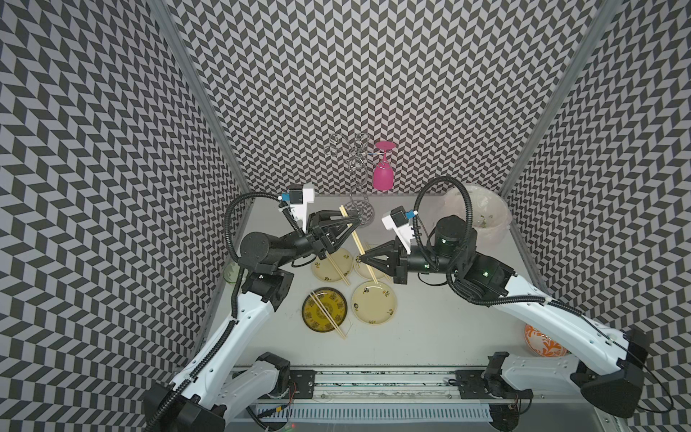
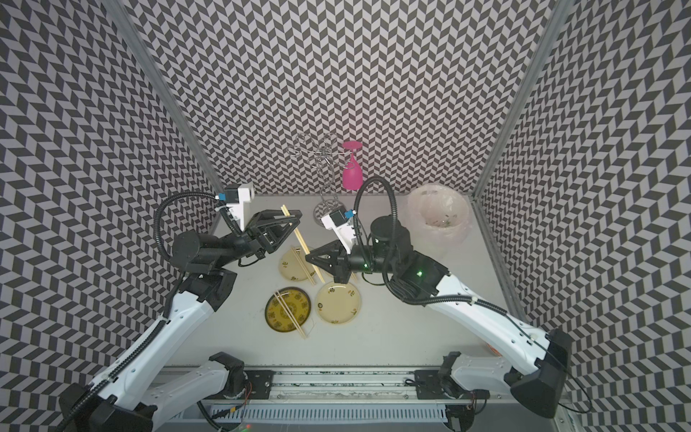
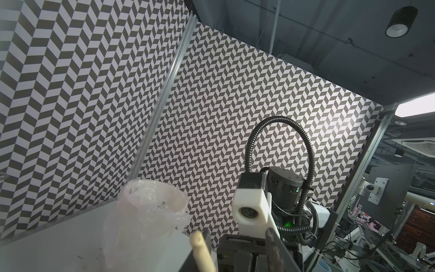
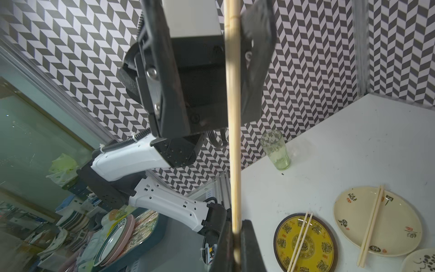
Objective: Remove the packaging of disposable chopsticks
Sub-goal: Place the disposable chopsticks on the plate.
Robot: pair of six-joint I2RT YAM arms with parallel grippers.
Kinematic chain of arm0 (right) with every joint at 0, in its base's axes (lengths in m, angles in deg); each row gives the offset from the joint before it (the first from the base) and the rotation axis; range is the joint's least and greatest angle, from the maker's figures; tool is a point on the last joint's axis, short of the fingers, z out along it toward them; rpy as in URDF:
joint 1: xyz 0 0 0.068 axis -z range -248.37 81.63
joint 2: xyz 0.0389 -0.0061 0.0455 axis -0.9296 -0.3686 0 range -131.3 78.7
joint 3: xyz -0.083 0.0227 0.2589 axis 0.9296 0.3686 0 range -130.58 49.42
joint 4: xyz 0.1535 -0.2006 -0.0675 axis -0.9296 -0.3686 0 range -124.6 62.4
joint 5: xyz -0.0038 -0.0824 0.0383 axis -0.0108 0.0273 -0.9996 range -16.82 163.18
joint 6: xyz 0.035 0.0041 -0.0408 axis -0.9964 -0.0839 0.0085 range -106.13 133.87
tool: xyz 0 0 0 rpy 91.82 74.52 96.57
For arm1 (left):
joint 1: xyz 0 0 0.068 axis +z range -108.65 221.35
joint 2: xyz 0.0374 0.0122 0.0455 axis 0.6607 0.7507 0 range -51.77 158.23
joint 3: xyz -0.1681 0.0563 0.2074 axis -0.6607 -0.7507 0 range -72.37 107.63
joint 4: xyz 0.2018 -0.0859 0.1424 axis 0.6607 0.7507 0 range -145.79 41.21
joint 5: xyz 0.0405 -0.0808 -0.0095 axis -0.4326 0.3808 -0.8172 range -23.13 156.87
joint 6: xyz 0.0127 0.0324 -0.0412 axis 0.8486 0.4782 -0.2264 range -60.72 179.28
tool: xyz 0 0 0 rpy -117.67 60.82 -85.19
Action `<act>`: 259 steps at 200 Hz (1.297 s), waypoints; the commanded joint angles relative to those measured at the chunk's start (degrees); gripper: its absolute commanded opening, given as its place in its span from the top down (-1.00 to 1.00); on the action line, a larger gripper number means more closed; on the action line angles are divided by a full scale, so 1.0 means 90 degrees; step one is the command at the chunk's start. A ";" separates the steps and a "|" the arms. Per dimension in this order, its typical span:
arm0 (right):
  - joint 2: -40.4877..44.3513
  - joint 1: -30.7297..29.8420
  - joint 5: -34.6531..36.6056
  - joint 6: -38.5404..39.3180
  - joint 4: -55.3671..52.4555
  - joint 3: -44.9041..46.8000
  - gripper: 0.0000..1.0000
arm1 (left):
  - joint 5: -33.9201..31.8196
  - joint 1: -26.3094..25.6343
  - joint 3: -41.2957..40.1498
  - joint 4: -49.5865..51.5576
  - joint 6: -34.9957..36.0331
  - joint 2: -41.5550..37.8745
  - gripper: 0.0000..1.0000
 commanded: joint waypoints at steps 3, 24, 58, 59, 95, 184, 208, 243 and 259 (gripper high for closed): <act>0.0307 0.0058 -0.0251 -0.0422 0.0536 0.0207 1.00 | -0.0105 0.0024 -0.0087 -0.0589 -0.0303 0.0047 0.04; 0.0339 0.0122 -0.0266 -0.0476 0.0505 0.0292 1.00 | -0.0130 0.0042 -0.0040 -0.0546 -0.0342 0.0141 -0.27; 0.0617 0.0368 -0.0358 -0.0712 0.0122 0.0859 1.00 | -0.0536 0.0672 0.0157 0.1039 0.0329 -0.0097 -0.52; 0.0630 0.0376 -0.0363 -0.0714 0.0092 0.0890 1.00 | -0.0565 0.0711 0.0167 0.1127 0.0389 -0.0115 -0.52; 0.0937 0.0414 -0.0301 -0.0758 -0.0739 0.2019 1.00 | -0.2088 0.1307 0.0707 0.3830 0.2116 -0.0465 -0.60; -0.1180 0.0412 -0.0270 -0.0320 -0.0898 0.2672 1.00 | -0.2341 0.1317 0.0276 0.3908 0.2315 -0.0532 -0.59; -0.1943 0.0441 -0.0267 -0.0171 -0.0680 0.2378 1.00 | -0.2340 0.1317 0.0264 0.3946 0.2335 -0.0556 -0.59; -0.2792 0.0453 -0.0410 0.0020 -0.0652 0.1863 1.00 | -0.2341 0.1317 0.0255 0.3989 0.2374 -0.0576 -0.59; -0.2960 0.0492 -0.0397 0.0078 -0.0684 0.1674 1.00 | -0.2341 0.1317 0.0257 0.4016 0.2412 -0.0597 -0.59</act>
